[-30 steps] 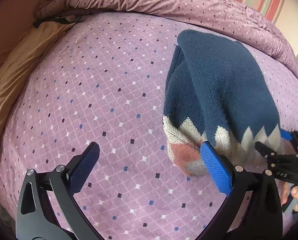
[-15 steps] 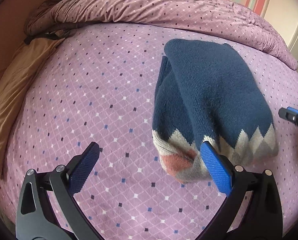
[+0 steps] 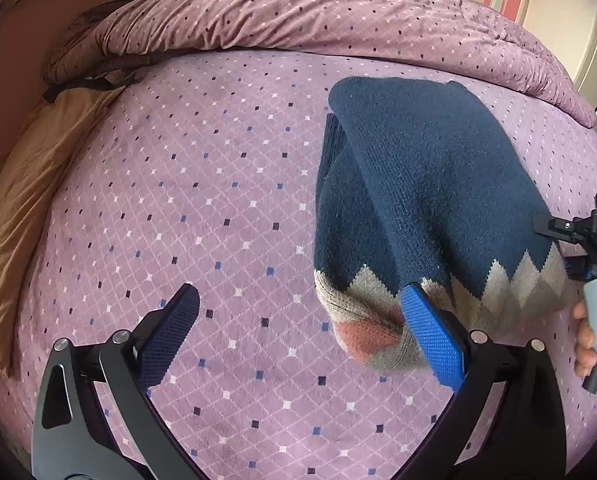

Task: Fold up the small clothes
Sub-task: 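Push the folded bundle into a neat square with both grippers, then grasp the sweater bundle with both grippers and lift it off the bedspread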

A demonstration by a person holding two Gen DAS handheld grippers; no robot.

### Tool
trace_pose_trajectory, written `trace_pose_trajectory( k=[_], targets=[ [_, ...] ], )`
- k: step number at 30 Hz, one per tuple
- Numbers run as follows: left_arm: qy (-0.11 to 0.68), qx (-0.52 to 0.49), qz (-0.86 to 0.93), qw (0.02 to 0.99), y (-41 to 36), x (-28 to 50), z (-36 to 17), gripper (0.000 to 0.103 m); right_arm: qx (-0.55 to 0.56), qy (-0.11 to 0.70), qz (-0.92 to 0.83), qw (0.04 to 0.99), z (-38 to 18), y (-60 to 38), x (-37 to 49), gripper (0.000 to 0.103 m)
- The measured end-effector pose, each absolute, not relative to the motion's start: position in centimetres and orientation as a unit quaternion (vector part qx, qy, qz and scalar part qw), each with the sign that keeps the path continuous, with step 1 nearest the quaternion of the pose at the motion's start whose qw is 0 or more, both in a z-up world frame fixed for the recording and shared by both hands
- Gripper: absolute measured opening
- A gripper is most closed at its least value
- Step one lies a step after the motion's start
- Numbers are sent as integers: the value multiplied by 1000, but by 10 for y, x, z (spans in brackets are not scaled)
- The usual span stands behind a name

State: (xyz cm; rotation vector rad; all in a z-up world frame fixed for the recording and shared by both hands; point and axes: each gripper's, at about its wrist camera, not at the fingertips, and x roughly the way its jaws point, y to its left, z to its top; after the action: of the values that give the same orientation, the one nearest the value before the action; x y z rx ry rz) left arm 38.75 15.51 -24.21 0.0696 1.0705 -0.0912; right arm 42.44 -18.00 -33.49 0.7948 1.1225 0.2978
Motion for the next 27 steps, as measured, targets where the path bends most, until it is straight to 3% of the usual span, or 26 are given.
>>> trace_pose_trajectory(
  k=[4,11,18,27],
  targets=[
    [512,25,-49,857,159,387,-246,100,393,523,167,738,-348,-168,432,102],
    [537,-32,-80,839,168,399,-270,100,307,540,165,766,-335,-142,442,101],
    [522,-345,-245,741,209,424,-322,100,270,548,158,776,-326,-127,451,101],
    [539,-334,-219,741,207,431,-341,100,258,551,161,777,-323,-123,455,102]
  ],
)
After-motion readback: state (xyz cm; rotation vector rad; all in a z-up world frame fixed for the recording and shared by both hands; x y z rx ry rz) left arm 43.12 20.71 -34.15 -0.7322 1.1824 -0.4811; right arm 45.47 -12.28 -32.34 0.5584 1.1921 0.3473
